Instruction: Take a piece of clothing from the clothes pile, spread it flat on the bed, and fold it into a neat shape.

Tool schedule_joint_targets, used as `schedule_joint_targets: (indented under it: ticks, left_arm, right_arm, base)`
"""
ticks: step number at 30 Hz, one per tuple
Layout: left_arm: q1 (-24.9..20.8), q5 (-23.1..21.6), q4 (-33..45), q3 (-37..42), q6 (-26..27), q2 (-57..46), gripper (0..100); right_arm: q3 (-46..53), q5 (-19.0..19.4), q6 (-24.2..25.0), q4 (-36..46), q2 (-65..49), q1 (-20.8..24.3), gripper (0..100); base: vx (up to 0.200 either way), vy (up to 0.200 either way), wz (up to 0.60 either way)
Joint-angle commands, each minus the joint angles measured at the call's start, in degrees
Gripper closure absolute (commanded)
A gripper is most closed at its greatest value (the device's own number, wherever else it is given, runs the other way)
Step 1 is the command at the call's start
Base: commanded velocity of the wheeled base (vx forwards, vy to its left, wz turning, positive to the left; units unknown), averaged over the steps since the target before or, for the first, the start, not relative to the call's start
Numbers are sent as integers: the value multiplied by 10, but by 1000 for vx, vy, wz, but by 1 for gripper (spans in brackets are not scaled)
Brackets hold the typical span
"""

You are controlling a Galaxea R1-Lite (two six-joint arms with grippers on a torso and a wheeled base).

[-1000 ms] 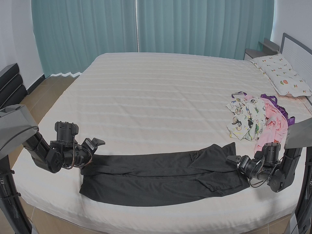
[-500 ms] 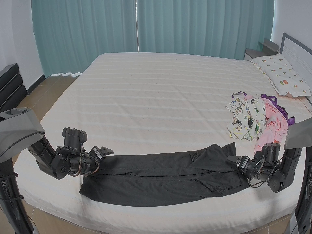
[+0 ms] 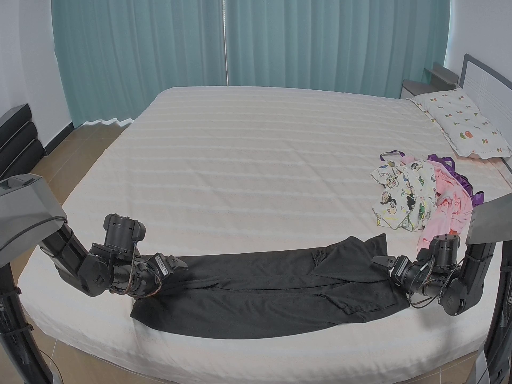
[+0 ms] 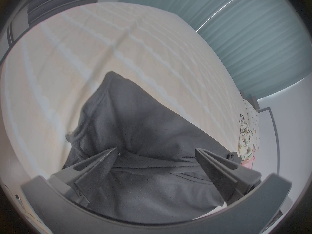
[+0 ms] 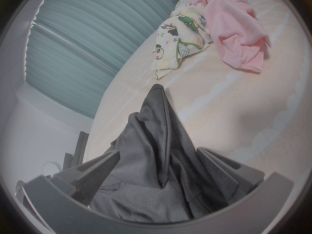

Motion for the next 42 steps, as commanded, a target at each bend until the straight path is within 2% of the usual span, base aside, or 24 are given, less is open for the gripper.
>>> schedule_joint_targets:
  ticks: [1,5,11,12,17,21,24,25,26,29,35,39,42]
  left_arm:
    - [2,17,2,0,13,-5,0]
    - [6,35,21,6,57,-3,0]
    - [19,60,31,1,72,-4,0]
    - [27,66,34,4,91,-6,0]
    - [48,68,50,1,111,-19,0]
    - [71,28,58,10,153,-37,0]
    - [98,-32,54,16,172,-38,0]
    - [98,-32,54,16,172,-38,0]
    - [112,-69,53,14,173,-33,0]
    - [123,-82,52,11,184,-25,0]
    - [144,-90,36,18,256,8,0]
    - [145,-105,13,23,260,15,0]
    - [145,-134,-16,38,263,20,0]
  right_arm:
    - [0,0,0,0,1,0,0]
    - [0,0,0,0,2,0,0]
    - [0,0,0,0,2,0,0]
    - [0,0,0,0,2,0,0]
    - [0,0,0,0,2,0,0]
    - [0,0,0,0,2,0,0]
    - [0,0,0,0,5,0,0]
    - [0,0,0,0,5,0,0]
    - [0,0,0,0,5,0,0]
    - [0,0,0,0,5,0,0]
    - [0,0,0,-1,10,0,0]
    - [0,0,0,-1,10,0,0]
    - [0,0,0,-1,11,0,0]
  base:
    - [0,0,0]
    - [0,0,0]
    - [0,0,0]
    - [0,0,0]
    - [0,0,0]
    - [0,0,0]
    - [0,0,0]
    - [0,0,0]
    - [0,0,0]
    - [0,0,0]
    - [0,0,0]
    - [0,0,0]
    - [0,0,0]
